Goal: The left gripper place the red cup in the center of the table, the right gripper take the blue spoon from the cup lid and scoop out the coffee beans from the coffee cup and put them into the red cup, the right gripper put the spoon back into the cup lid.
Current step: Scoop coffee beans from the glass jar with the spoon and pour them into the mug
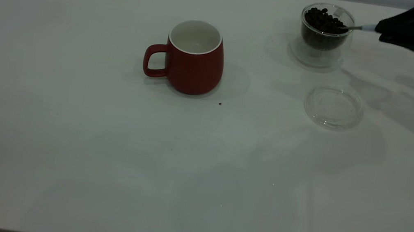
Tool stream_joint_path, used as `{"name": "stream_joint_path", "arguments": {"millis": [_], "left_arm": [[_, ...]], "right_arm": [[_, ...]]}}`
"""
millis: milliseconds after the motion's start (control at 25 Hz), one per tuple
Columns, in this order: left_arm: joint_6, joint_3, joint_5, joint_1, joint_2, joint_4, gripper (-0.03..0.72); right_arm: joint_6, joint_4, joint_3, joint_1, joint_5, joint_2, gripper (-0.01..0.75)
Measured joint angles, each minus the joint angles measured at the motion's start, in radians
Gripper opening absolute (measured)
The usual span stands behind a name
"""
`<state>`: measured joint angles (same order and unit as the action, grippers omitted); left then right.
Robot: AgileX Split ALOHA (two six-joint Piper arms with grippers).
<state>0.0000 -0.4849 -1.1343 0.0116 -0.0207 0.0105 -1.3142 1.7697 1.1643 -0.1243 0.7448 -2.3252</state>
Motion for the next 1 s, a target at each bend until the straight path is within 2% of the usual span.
{"name": "stream_joint_path", "arguments": {"millis": [360, 600, 1000], "left_arm": [[0.008, 0.0, 0.0, 0.0, 0.0, 0.0, 0.587], [0.008, 0.0, 0.0, 0.0, 0.0, 0.0, 0.587], [0.008, 0.0, 0.0, 0.0, 0.0, 0.0, 0.587]], "right_arm": [[0.043, -0.001, 0.001, -0.053, 0.098, -0.025, 0.112], [0.084, -0.002, 0.034, -0.088, 0.208, -0.08, 0.112], [0.081, -0.002, 0.04, -0.128, 0.301, -0.09, 0.112]]}}
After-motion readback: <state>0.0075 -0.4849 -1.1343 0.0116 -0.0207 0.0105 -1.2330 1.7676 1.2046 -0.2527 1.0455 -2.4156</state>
